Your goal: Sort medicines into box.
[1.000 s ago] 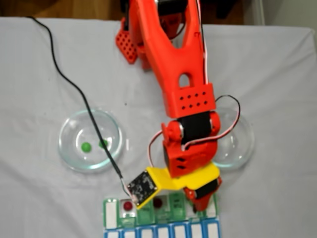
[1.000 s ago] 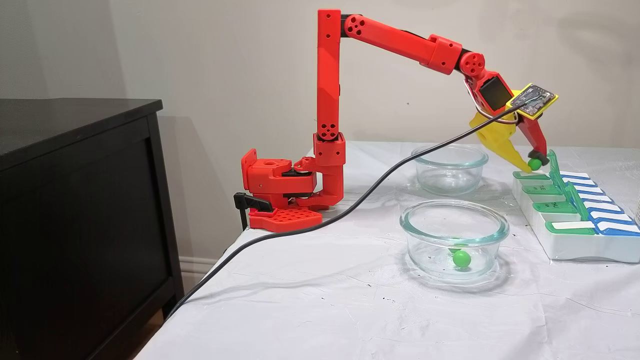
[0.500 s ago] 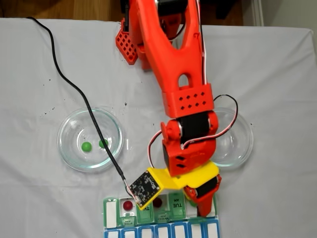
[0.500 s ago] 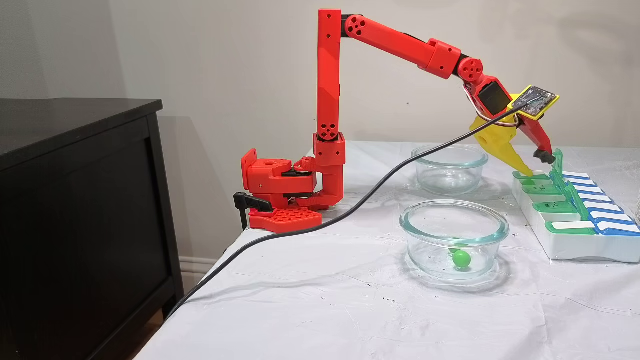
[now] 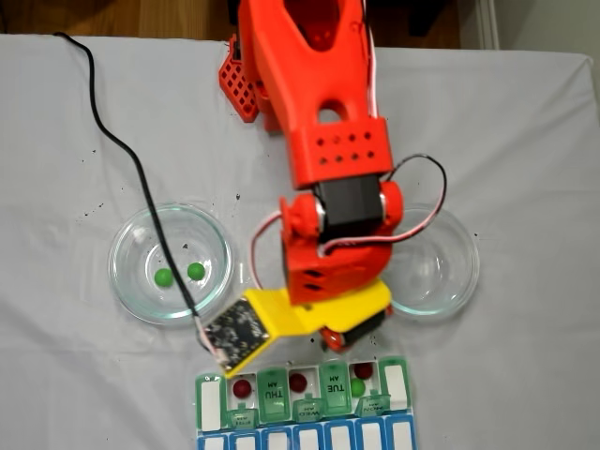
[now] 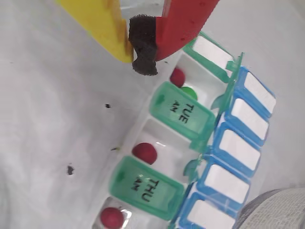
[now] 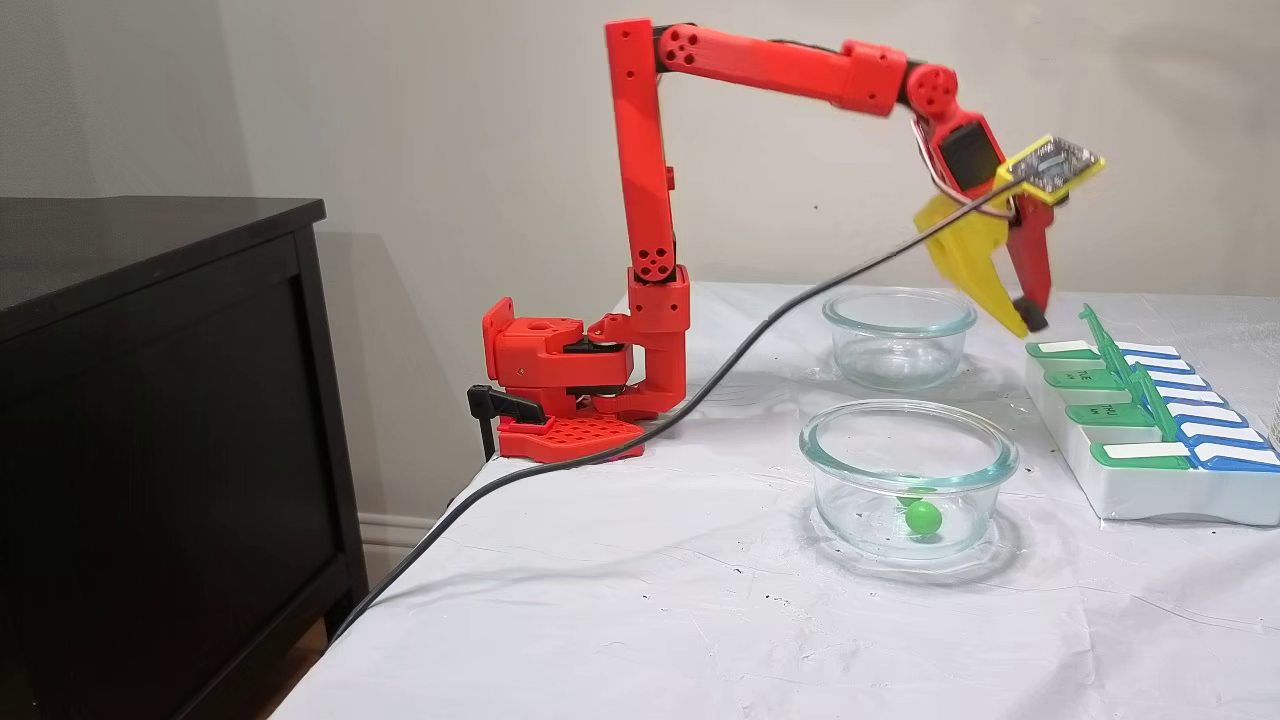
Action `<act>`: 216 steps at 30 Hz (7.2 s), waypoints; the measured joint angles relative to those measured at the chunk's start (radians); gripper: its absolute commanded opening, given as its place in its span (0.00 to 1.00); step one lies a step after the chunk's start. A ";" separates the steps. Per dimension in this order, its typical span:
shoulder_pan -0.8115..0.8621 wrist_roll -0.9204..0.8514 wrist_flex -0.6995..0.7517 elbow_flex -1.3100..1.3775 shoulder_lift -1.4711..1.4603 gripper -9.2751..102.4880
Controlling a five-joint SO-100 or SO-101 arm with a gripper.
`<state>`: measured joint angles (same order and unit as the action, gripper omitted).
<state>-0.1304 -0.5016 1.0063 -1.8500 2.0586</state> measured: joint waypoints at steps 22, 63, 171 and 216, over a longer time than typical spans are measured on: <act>0.469 -0.268 0.327 0.098 -0.123 0.23; 0.528 -0.262 0.153 -0.110 -0.121 0.28; 0.483 -0.117 -0.052 -0.101 0.112 0.08; 0.055 0.005 -0.646 -0.190 -0.166 0.08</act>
<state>-0.0752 -0.4970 0.3605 -2.0402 1.8929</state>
